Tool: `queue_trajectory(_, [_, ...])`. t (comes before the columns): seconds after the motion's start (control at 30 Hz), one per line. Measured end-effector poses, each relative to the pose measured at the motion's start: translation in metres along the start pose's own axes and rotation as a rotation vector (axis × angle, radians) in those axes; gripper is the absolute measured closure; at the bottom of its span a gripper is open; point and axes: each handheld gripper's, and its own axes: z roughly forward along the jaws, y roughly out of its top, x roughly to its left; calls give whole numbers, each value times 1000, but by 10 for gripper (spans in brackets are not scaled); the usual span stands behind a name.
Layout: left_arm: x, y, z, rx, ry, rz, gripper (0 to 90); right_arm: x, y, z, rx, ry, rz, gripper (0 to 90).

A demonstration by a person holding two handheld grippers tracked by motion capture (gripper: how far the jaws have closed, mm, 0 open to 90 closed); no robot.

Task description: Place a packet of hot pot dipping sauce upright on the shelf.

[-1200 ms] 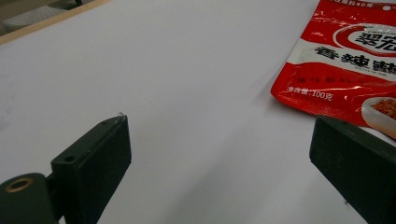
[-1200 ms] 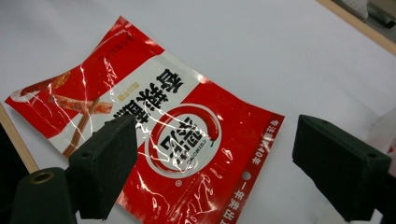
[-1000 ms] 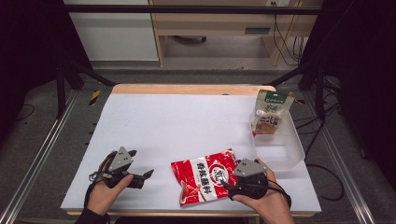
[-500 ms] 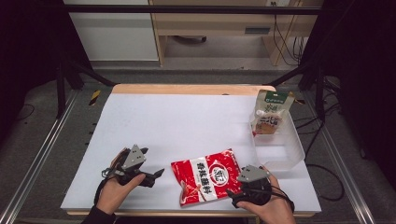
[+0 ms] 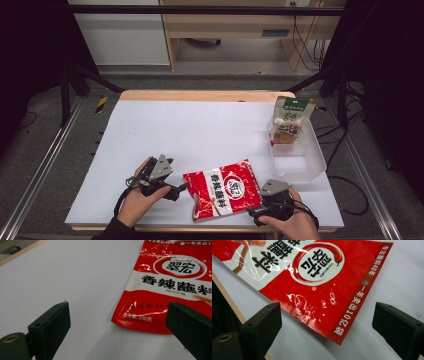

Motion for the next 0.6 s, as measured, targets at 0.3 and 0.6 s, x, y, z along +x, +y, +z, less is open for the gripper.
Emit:
queue_trajectory(0.3, [0,-6,-2,4,-5,-18,59,-6,-9,7,38,36,17,95])
queue_trajectory(0.6, [1,-7,-2,5,-4,-21,59,-5,-8,11,52,63,14,112])
